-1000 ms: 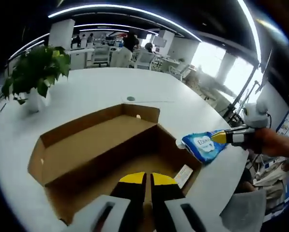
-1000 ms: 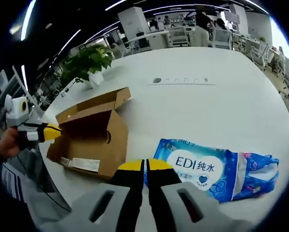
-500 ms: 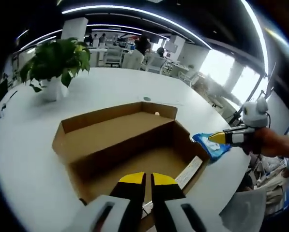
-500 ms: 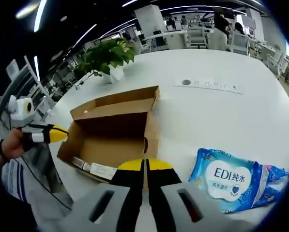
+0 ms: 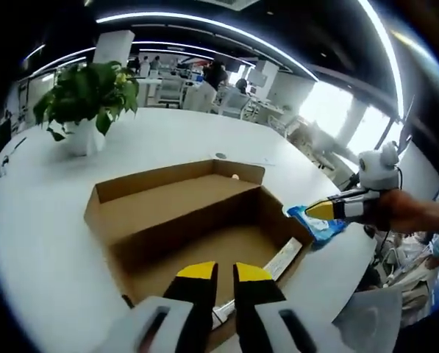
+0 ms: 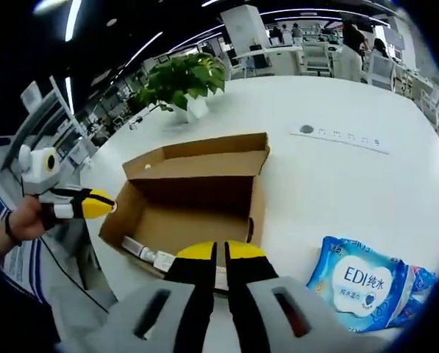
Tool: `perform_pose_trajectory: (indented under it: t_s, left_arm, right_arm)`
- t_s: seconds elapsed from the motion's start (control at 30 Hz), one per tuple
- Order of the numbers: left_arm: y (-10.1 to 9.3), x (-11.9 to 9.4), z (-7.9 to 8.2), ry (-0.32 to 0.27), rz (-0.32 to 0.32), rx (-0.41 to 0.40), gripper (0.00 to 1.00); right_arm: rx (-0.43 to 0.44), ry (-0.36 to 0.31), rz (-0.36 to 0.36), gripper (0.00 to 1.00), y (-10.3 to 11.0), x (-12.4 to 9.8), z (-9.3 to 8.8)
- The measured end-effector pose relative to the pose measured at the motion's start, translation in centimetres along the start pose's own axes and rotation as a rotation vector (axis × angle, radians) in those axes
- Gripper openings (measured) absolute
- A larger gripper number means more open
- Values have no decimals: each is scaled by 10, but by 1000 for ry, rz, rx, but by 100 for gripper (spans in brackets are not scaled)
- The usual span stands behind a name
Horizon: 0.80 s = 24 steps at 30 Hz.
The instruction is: Operate the shoe box by opening the lid, removing the specified soft item, and placing it in the target area until the item is outside and the box remains undamaged.
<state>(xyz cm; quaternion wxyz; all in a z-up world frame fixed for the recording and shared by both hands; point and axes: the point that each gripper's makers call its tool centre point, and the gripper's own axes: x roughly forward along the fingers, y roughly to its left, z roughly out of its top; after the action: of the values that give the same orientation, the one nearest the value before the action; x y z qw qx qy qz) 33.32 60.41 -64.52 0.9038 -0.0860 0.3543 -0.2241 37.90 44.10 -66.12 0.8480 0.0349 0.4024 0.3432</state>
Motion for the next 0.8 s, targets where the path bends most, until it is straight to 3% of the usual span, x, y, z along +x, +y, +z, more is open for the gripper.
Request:
perform_pose_trajectory:
  t_s: [0.4, 0.57, 0.8]
  left_arm:
    - [-5, -9, -9, -19, -33, 23, 19]
    - [-3, -12, -17, -13, -36, 18, 19]
    - [-2, -15, -23, -5, -45, 22, 22]
  right_arm:
    - [-125, 82, 85, 16, 19, 8, -2]
    - [-258, 175, 154, 19, 31, 17, -9]
    - [-397, 278, 252, 26, 39, 29, -4]
